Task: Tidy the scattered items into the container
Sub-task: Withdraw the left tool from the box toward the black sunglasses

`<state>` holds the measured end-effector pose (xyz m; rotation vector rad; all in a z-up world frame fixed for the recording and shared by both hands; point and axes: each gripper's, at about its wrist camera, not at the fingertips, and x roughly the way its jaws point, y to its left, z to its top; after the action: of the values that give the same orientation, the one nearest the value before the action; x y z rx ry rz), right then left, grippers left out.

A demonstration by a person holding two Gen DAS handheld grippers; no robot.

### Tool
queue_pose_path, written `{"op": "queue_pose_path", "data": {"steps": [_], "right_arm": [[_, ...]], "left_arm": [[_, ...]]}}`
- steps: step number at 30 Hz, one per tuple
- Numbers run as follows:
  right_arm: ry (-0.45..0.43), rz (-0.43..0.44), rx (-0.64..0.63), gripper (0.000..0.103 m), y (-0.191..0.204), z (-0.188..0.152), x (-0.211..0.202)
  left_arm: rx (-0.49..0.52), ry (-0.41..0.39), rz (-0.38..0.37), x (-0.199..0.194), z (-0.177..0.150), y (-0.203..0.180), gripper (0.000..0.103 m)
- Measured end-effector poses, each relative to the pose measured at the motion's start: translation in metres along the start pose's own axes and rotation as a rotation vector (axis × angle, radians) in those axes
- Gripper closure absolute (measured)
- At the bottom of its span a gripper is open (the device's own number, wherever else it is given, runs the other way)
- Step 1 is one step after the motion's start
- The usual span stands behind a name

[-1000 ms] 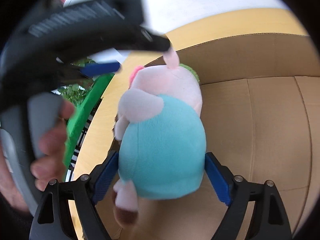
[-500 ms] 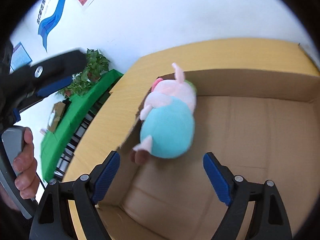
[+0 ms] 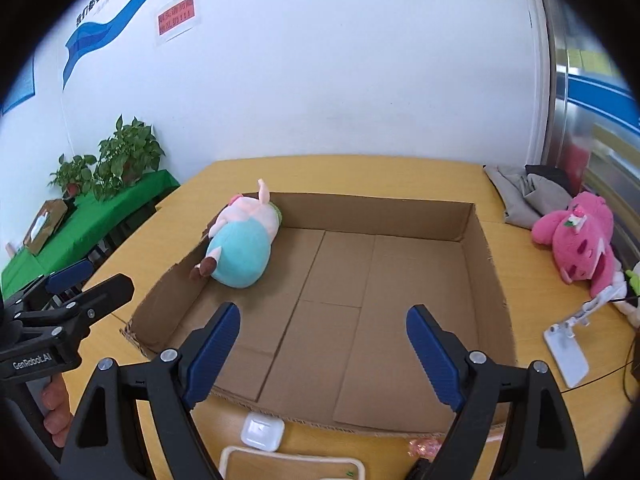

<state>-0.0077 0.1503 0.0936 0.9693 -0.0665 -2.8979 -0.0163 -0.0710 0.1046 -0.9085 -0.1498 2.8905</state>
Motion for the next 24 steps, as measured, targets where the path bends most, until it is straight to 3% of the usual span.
{"op": "queue_pose_path", "data": {"steps": [5, 10, 14, 17, 24], "right_arm": [[0.005, -0.014, -0.036, 0.017, -0.006, -0.004, -0.009], [0.019, -0.017, -0.006, 0.017, -0.022, -0.015, -0.004], [0.043, -0.017, 0.027, 0.017, -0.036, -0.024, 0.006], [0.05, -0.01, 0.03, 0.017, -0.04, -0.03, 0.007], [0.056, 0.004, 0.021, 0.017, -0.039, -0.032, 0.004]], "left_arm": [[-0.024, 0.073, 0.012, 0.034, -0.015, 0.007, 0.0], [-0.059, 0.221, -0.035, 0.073, -0.048, 0.012, 0.0], [-0.001, 0.229, -0.006, 0.074, -0.064, 0.002, 0.0], [0.004, 0.246, -0.038, 0.073, -0.073, -0.002, 0.0], [-0.009, 0.191, -0.053, 0.049, -0.064, -0.007, 0.0]]}}
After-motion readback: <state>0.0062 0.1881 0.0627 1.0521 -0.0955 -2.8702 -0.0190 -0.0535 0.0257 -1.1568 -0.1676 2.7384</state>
